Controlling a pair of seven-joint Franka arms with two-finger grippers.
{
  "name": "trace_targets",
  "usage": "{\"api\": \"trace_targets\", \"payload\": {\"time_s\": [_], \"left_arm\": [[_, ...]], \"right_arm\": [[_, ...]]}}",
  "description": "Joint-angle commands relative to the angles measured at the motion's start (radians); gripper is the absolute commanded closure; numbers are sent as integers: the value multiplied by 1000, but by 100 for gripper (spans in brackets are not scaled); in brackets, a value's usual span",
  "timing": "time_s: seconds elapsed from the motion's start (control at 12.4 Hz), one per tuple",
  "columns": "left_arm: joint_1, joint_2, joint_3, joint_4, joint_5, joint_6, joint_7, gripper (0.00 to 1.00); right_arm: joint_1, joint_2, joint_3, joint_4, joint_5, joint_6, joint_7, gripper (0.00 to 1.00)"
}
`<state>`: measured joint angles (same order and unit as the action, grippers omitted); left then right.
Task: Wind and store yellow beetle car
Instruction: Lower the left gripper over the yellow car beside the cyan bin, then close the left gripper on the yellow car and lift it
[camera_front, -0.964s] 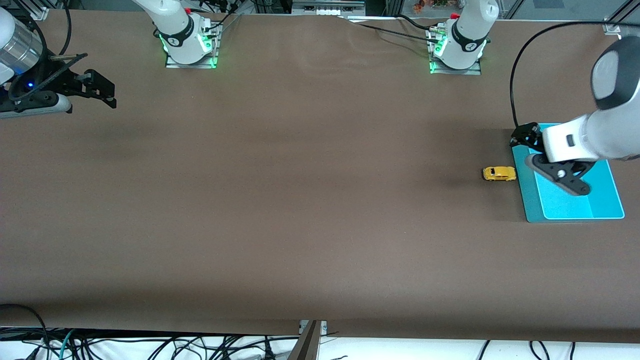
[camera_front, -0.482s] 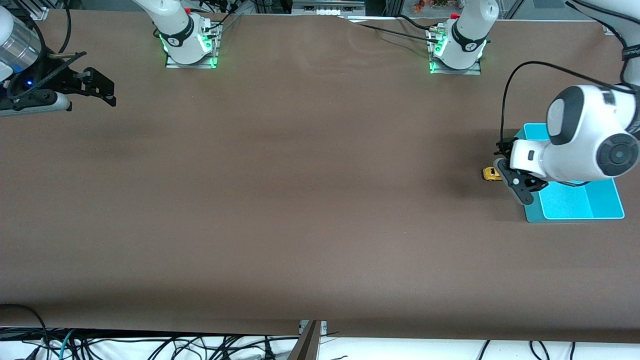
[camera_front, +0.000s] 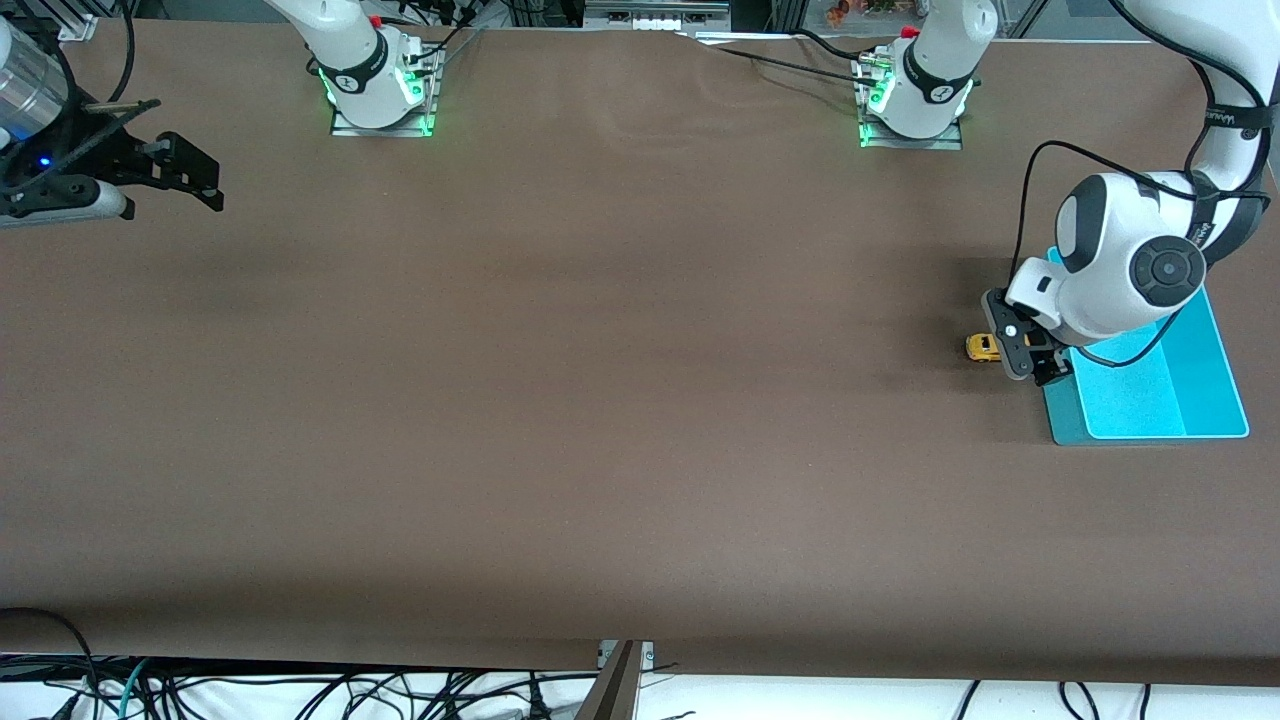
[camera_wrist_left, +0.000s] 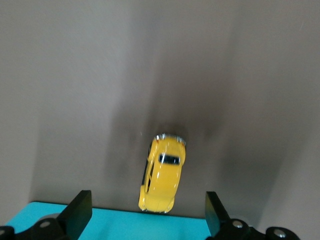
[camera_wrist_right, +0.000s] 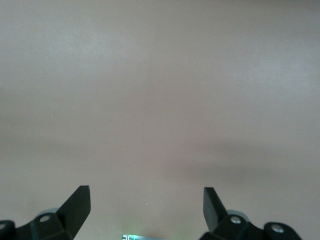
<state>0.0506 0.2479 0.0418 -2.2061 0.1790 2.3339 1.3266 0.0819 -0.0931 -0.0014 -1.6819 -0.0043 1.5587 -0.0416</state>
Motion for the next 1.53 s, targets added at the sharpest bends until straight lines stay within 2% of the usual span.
{"api": "trace_targets", "payload": {"time_s": [0.0,0.24,0.8,0.88,0.96,1.04,1.21,1.45], "left_arm": [[21,7,-7,-73,94,79,51,1],[34,27,-7,-107,99,148,51,0],[44,93,-7,-107,100,234,51,2],[46,97,-7,-106,100,234,51,6],[46,103,-7,-106,100,234,51,24],[46,106,-7,-104,100,234,51,46],[45,107,-7,-103,100,234,51,70],[41,79,-8,-95,100,219,57,76]], "right_arm": [[-7,33,0,37,3,-28,2,0],[-2,39,1,63,6,-28,0,0],[-2,65,0,70,-2,-26,5,0],[-4,65,0,70,0,-26,5,0],[-2,65,0,70,-2,-28,6,0],[-2,65,0,70,-2,-26,6,0],[-5,67,0,70,0,-28,5,0],[-5,65,0,70,0,-29,5,0]]}}
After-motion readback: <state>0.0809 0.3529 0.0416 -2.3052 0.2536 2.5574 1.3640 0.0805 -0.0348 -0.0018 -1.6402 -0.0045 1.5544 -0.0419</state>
